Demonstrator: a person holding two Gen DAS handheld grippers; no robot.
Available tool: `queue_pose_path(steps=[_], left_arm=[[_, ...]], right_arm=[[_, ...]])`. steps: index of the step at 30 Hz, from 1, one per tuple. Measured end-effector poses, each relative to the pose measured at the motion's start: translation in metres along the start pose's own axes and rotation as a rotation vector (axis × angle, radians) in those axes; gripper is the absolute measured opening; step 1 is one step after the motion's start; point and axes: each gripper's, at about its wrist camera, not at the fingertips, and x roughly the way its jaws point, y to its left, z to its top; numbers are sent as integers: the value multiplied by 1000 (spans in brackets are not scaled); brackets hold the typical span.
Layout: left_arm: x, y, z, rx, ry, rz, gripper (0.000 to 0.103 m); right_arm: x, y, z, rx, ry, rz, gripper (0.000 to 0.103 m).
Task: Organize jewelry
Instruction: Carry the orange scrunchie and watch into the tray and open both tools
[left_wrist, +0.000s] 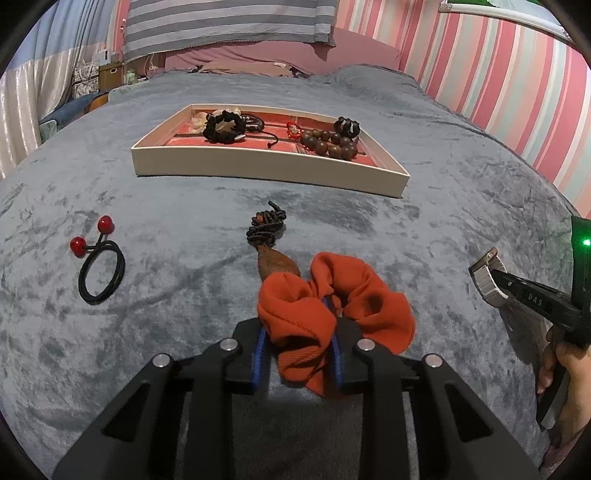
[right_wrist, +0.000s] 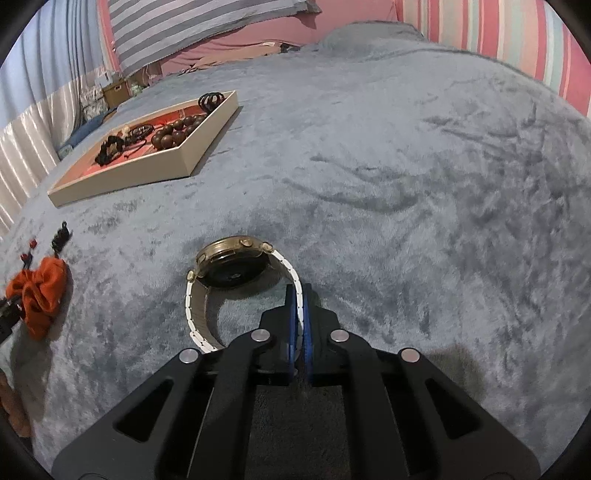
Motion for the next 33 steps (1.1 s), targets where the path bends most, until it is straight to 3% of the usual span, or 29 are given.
queue_pose_path(steps=[7,13,18,26,33], left_arm=[[-2,3,2,-13,-5,-15,21],[-14,3,4,16,-41,-13,19],[-21,9,13,25,-67,-13,18],[-38,32,60,26,-148,5,18],[-36,60,118,47,-205,61,18]], right_arm=[[-8,5,-1,-19,-35,-9,5],[-31,18,0,-68,-156,-79,5],[-44,21,8,-55,-203,-72,5],[-40,34,35,17,-197,-24,5],[-26,77,77,22,-224,9,5]])
